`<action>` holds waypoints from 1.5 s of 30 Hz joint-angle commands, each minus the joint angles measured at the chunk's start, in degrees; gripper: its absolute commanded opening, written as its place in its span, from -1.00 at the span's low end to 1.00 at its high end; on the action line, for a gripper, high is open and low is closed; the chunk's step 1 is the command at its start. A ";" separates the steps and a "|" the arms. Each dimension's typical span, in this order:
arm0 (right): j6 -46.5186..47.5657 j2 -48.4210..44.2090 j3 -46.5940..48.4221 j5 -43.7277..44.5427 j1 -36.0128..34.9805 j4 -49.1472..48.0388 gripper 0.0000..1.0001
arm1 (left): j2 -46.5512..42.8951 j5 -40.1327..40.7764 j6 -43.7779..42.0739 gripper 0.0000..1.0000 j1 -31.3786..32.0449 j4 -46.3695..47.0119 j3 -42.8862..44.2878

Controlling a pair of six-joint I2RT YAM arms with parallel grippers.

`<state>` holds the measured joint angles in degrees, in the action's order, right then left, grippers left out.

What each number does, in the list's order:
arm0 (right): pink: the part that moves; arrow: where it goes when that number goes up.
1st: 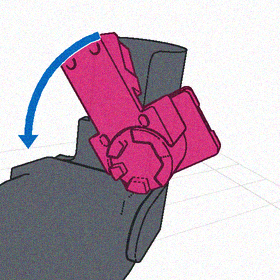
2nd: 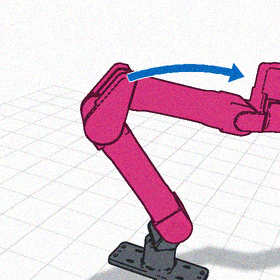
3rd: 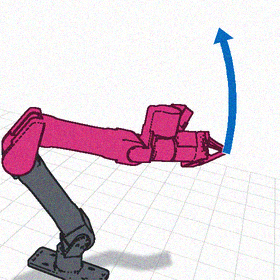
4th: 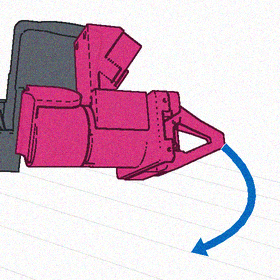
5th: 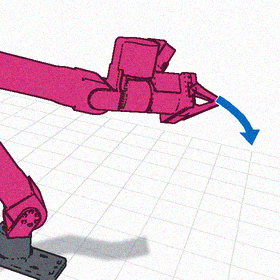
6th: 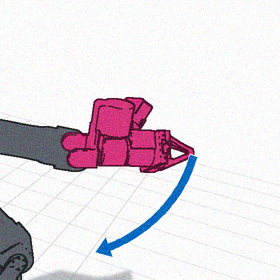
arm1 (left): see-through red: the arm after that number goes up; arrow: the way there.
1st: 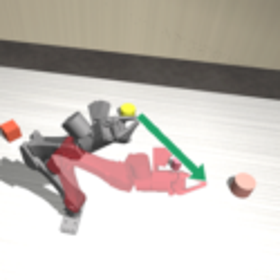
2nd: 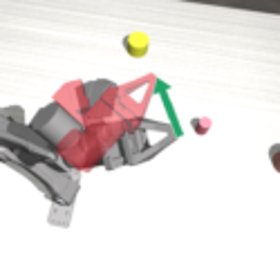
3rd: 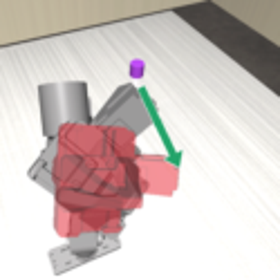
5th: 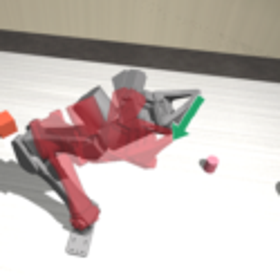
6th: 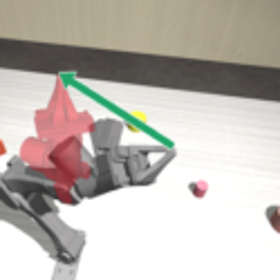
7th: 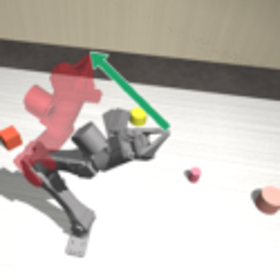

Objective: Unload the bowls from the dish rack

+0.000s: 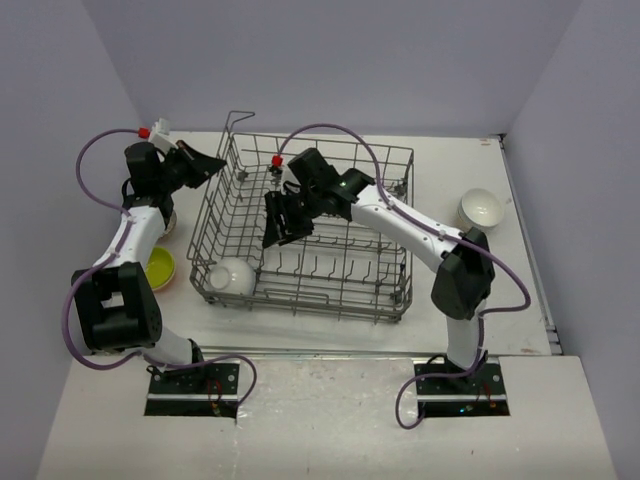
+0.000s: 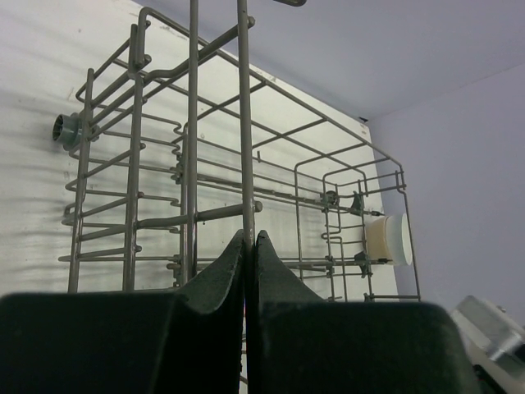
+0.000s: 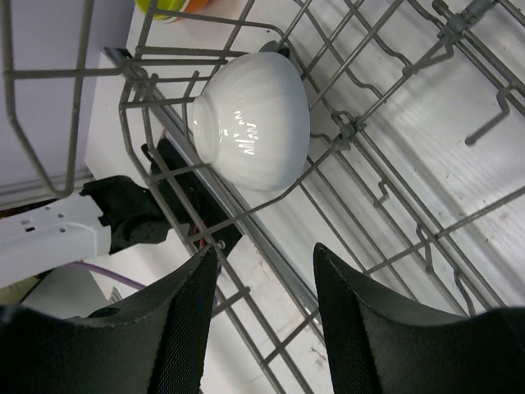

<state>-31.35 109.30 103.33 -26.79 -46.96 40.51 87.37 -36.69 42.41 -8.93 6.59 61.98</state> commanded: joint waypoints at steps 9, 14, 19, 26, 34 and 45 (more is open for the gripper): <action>0.33 10.32 12.95 -4.67 -3.49 4.58 0.08 | 4.30 -4.27 -2.42 -0.62 2.60 -11.07 -3.62; -0.29 8.58 8.40 -3.89 -3.93 3.00 0.06 | 5.17 -3.74 -3.39 -0.22 2.51 -12.92 -1.51; -1.95 4.44 -1.09 -1.78 -3.84 -1.22 0.05 | 4.82 -3.83 -3.48 0.21 2.42 -12.57 -0.98; -3.18 2.42 -5.85 -0.64 -3.58 -2.63 0.03 | 3.68 -4.80 -2.95 0.41 1.11 -10.81 -1.33; -5.21 -0.22 -11.12 3.84 -0.51 -2.89 -0.04 | 1.23 -5.94 -3.56 0.70 -2.23 -11.95 1.74; -5.21 -0.13 -14.20 3.67 2.05 -2.63 -0.04 | 0.78 -8.22 -3.30 0.76 -7.33 -13.53 9.47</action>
<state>-36.10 111.66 91.26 -25.15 -45.43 36.88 88.03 -49.12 41.32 -12.86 -3.11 68.01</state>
